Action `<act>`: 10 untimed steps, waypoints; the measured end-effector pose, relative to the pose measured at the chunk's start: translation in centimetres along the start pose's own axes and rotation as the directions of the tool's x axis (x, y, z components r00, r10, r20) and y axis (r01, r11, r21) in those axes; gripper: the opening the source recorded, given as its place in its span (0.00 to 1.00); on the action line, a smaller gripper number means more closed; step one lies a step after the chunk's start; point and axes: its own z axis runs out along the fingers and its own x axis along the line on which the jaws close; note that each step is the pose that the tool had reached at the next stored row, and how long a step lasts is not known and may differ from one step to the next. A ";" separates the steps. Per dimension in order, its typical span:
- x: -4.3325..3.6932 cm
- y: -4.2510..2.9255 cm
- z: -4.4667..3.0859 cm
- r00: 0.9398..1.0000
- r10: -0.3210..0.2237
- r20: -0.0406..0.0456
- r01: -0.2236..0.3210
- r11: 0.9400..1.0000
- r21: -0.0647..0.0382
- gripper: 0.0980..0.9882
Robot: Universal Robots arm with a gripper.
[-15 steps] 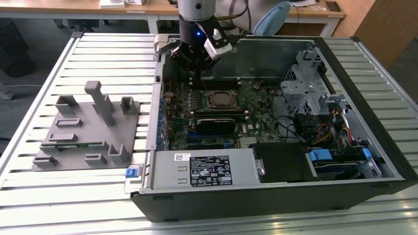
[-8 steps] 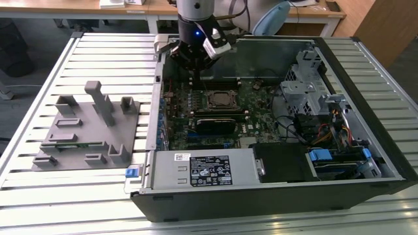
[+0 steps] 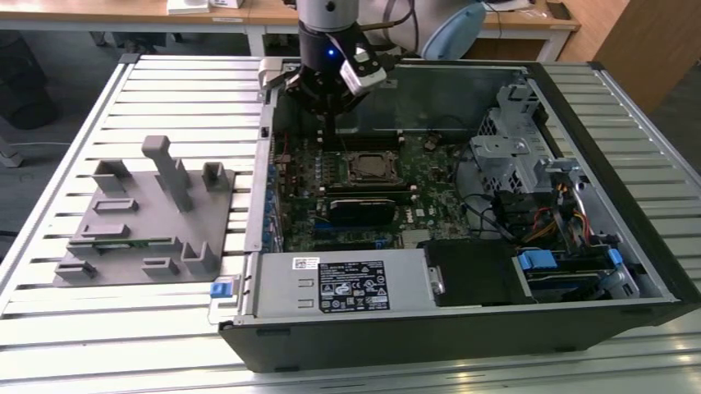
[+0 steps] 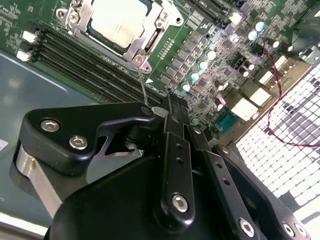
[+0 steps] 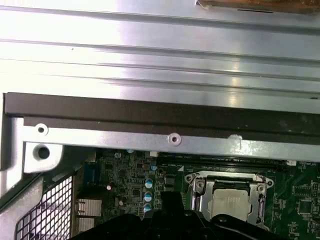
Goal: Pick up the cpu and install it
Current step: 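Install the first cpu locking lever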
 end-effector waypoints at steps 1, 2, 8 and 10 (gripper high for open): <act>-0.06 0.04 0.00 1.000 0.000 0.000 0.000 1.000 0.000 0.03; -0.18 0.06 0.01 1.000 0.000 0.000 0.000 1.000 0.000 0.03; -1.63 0.02 0.08 1.000 0.000 -0.003 0.000 1.000 0.000 0.03; -2.35 -0.01 0.12 1.000 0.000 -0.003 0.000 1.000 0.000 0.03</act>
